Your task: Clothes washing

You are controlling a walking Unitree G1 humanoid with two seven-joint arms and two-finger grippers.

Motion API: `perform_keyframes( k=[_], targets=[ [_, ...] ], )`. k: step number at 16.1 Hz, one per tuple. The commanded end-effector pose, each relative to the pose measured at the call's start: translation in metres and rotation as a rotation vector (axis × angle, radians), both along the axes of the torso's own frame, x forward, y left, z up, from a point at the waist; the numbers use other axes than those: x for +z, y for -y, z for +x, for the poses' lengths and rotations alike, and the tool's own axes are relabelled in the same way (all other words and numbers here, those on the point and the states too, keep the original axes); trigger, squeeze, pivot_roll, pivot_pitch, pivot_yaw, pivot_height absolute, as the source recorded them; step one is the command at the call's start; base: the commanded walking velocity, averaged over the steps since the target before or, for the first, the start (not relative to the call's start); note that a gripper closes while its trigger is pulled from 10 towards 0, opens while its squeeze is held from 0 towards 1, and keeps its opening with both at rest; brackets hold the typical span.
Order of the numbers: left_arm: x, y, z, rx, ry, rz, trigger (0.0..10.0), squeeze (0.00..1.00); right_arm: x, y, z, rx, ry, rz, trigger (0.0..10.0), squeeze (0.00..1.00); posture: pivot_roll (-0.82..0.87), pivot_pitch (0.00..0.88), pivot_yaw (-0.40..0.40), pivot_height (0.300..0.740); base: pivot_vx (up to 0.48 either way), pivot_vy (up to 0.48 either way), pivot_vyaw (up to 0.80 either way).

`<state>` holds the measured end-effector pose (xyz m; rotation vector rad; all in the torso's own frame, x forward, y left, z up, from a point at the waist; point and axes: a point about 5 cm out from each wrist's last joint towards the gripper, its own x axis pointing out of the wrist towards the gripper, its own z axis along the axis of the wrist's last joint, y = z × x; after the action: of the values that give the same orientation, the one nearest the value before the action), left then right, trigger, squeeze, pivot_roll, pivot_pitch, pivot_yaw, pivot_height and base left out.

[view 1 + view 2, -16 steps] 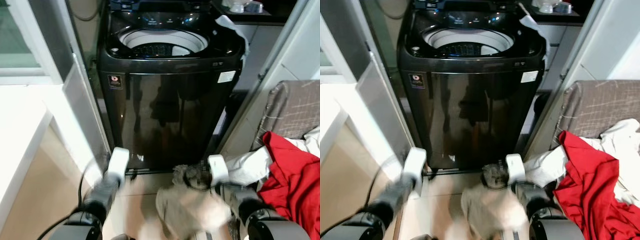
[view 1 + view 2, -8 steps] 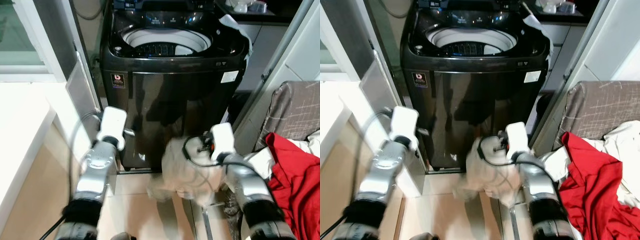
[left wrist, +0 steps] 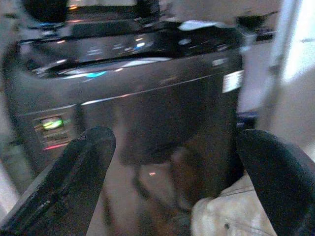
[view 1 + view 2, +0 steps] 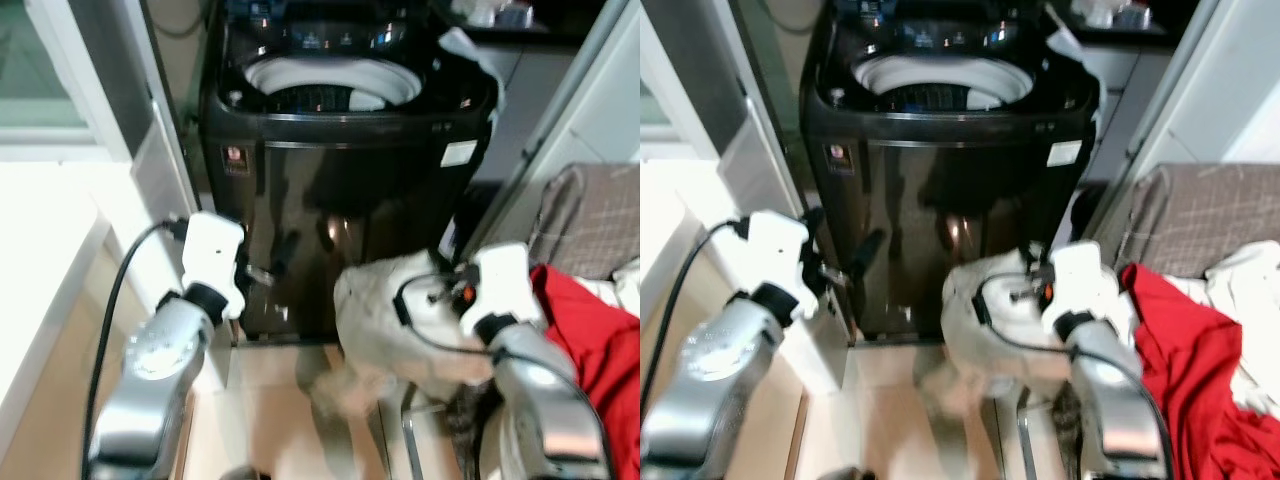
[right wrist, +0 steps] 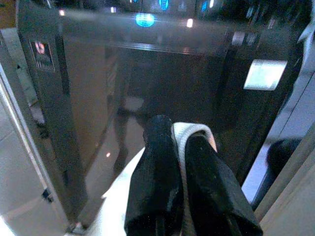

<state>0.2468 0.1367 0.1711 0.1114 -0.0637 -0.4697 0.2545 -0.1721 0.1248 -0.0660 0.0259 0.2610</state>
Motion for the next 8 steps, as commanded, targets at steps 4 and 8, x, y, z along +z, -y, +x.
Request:
perform_keyframes(
  k=[4,8],
  targets=[
    [-0.009,-0.011,0.009,0.185,-0.055,-0.02,10.0,0.0,-0.007,0.008,-0.006,-0.049,-0.065,0.019,10.0,0.0,-0.03,0.0,-0.041,0.74,0.0,0.0,0.0],
    [-0.024,-0.01,0.001,0.221,-0.138,-0.027,10.0,0.0,-0.001,-0.008,0.002,-0.002,-0.079,0.047,10.0,0.0,-0.03,0.0,-0.038,0.74,0.0,0.0,0.0]
  ],
)
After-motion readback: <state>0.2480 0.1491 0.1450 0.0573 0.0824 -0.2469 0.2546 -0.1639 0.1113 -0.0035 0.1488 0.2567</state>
